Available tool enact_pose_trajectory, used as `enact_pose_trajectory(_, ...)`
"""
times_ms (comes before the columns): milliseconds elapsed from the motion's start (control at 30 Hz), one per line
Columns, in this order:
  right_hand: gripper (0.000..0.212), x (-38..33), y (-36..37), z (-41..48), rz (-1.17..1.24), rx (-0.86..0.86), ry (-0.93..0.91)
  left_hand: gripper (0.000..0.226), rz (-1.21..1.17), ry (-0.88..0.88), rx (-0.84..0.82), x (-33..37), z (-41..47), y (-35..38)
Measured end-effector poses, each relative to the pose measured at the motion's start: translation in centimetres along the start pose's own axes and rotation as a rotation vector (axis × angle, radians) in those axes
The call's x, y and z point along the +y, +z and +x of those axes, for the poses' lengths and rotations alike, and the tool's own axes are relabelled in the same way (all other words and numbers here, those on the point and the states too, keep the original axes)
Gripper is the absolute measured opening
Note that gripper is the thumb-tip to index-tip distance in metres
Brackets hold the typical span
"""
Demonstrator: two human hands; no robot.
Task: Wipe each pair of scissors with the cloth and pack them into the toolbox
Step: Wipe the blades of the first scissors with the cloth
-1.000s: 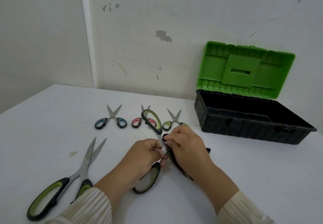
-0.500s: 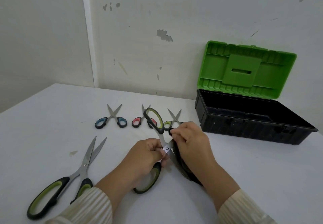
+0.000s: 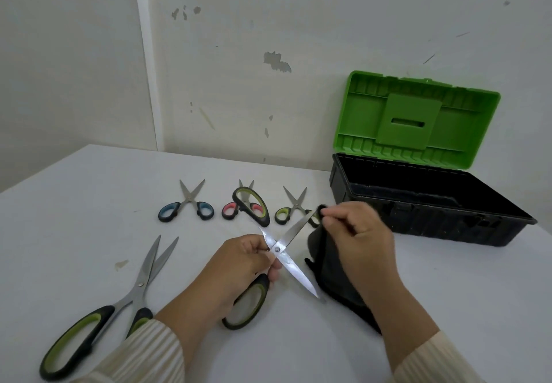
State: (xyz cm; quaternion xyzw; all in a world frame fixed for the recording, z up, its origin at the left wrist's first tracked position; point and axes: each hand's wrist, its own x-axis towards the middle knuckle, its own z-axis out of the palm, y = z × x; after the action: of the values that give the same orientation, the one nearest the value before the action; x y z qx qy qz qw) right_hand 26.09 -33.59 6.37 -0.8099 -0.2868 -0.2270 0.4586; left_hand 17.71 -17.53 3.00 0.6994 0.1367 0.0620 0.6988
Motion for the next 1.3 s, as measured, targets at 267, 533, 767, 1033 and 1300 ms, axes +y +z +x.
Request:
enact_pose_trajectory(267,0.018,-1.8,3.3,-1.6,-0.15,-0.47,-0.222,0.027,-0.076,0.035,0.15,0.4,-0.3,-0.1)
enact_pose_trajectory(533,0.021,0.6,1.6,-0.8,-0.335,-0.534,-0.149,0.02,-0.245,0.07,0.416,1.0,0.6,-1.9)
enact_pose_trajectory(767,0.02,-3.6,3.0,-2.7,0.063,-0.538,0.169,0.027,-0.574,0.098,0.355,1.5,0.2,-1.0)
enact_pose_trajectory(1033,0.018,-2.7,2.0,-1.7,0.285,-0.638,0.471,0.02,-0.771,-0.03,0.3,1.0,1.0,-1.5)
enact_pose_trajectory(1300,0.013,-2.2,1.4,-1.3,0.358,-0.555,0.612,0.012,-0.655,-0.091,0.226,0.8,0.3,-0.6)
